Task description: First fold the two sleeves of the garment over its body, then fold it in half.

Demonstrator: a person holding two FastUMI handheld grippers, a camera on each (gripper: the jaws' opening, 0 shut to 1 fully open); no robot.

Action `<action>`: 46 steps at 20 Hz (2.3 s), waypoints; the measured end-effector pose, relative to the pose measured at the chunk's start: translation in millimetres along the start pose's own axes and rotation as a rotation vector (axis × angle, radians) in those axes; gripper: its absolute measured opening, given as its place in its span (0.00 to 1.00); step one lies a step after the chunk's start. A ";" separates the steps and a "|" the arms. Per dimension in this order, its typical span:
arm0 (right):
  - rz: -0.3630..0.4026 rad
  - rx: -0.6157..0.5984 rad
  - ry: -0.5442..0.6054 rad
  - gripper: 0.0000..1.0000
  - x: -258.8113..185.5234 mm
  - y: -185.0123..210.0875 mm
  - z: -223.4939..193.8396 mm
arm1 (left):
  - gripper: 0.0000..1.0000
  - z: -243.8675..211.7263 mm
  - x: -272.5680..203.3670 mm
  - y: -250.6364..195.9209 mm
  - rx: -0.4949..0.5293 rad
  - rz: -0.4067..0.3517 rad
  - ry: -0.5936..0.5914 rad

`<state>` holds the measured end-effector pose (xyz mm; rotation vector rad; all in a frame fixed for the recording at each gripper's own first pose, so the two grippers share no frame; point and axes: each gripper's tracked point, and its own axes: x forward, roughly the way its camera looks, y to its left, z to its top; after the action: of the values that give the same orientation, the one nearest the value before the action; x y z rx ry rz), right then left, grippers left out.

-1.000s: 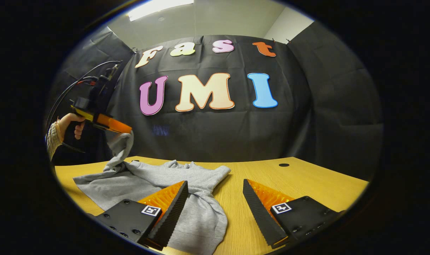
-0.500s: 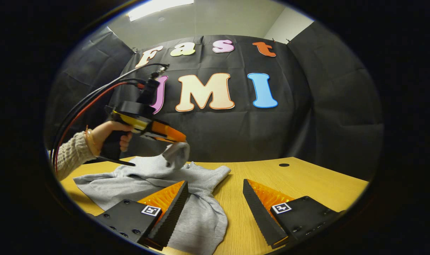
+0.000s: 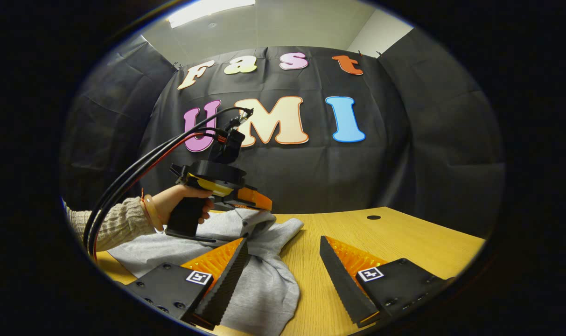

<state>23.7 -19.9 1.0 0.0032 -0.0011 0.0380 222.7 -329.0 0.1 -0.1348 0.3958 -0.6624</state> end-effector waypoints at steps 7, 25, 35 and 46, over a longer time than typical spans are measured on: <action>0.000 0.000 -0.002 0.97 0.7 -0.7 -0.5 | 0.95 44.6 -24.6 -24.8 0.045 -0.050 -0.113; 0.019 -0.065 0.006 0.97 -18.7 9.0 9.6 | 0.94 -18.5 -344.4 111.2 0.100 0.402 -0.213; 0.053 -0.128 0.305 0.99 -50.5 13.5 -47.8 | 0.95 -166.5 -373.0 123.3 -0.019 0.410 0.173; 0.097 -0.101 0.538 0.99 -62.7 19.7 -92.7 | 0.95 -183.2 -374.9 123.1 0.005 0.413 0.278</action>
<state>-39.6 -2.3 -91.8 -0.1078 0.5348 0.1351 -49.0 1.1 -80.4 0.0455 0.6680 -0.2726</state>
